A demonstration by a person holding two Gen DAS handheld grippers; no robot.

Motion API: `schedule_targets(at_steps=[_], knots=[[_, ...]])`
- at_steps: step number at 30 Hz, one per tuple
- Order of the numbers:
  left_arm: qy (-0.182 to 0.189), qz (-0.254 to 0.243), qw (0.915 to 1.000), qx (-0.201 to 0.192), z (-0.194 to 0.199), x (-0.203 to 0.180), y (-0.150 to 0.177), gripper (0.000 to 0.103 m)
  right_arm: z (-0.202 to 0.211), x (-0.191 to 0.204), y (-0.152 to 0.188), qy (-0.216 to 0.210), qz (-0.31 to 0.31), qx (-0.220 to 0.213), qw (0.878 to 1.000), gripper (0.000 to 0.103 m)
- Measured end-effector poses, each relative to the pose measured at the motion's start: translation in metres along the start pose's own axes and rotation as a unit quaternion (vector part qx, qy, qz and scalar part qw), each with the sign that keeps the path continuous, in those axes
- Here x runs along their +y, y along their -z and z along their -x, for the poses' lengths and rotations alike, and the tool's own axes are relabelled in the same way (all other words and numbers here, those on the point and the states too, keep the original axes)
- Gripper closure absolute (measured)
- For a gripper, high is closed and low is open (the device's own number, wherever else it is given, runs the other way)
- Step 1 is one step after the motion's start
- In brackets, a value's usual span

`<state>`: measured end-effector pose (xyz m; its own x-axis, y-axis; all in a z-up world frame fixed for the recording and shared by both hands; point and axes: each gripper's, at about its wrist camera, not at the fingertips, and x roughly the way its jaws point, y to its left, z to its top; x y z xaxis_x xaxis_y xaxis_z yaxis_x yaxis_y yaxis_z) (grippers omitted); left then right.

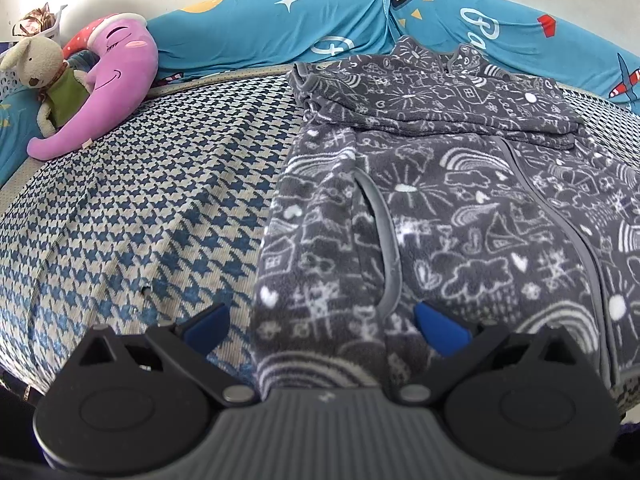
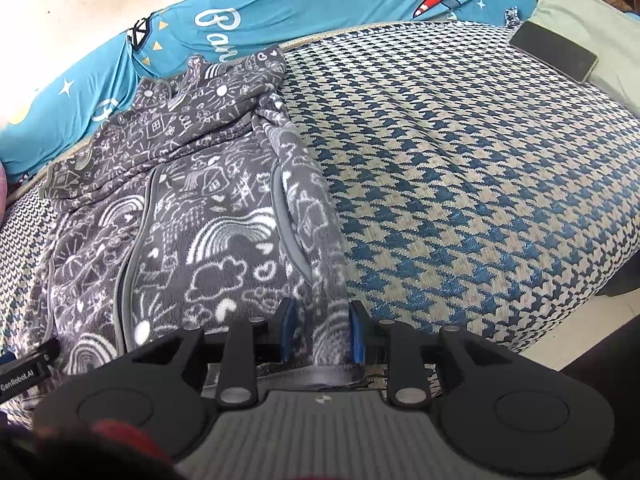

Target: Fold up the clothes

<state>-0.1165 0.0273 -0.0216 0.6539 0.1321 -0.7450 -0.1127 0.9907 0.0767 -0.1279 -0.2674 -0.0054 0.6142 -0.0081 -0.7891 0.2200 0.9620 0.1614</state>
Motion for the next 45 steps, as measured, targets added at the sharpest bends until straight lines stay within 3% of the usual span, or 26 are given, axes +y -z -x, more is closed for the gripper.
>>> schedule_targets(at_steps=[8,16,22,27,32,45], knots=[[0.016,0.004,0.9997,-0.018,0.012,0.004,0.002,0.0,0.018,0.001,-0.001,0.009,0.001,-0.057,0.998,0.077],[0.033,0.006,0.9977,-0.059,0.017,-0.005,-0.009,0.0,0.023,0.007,-0.004,-0.031,0.008,-0.096,0.995,0.077],[0.044,-0.024,0.9961,-0.073,0.017,-0.03,-0.011,0.0,0.024,0.02,-0.004,-0.051,0.035,-0.123,0.99,0.077],[0.046,-0.042,0.996,-0.064,0.009,-0.044,-0.01,0.0,0.004,0.024,-0.01,-0.049,0.02,-0.094,0.994,0.077],[0.045,-0.039,0.9969,-0.05,0.001,-0.045,-0.008,0.0,-0.018,0.018,-0.011,-0.011,-0.011,-0.064,0.998,0.077],[0.059,-0.027,0.9976,-0.026,-0.003,-0.037,-0.001,0.0,-0.025,0.001,-0.01,0.0,-0.061,-0.051,0.997,0.08]])
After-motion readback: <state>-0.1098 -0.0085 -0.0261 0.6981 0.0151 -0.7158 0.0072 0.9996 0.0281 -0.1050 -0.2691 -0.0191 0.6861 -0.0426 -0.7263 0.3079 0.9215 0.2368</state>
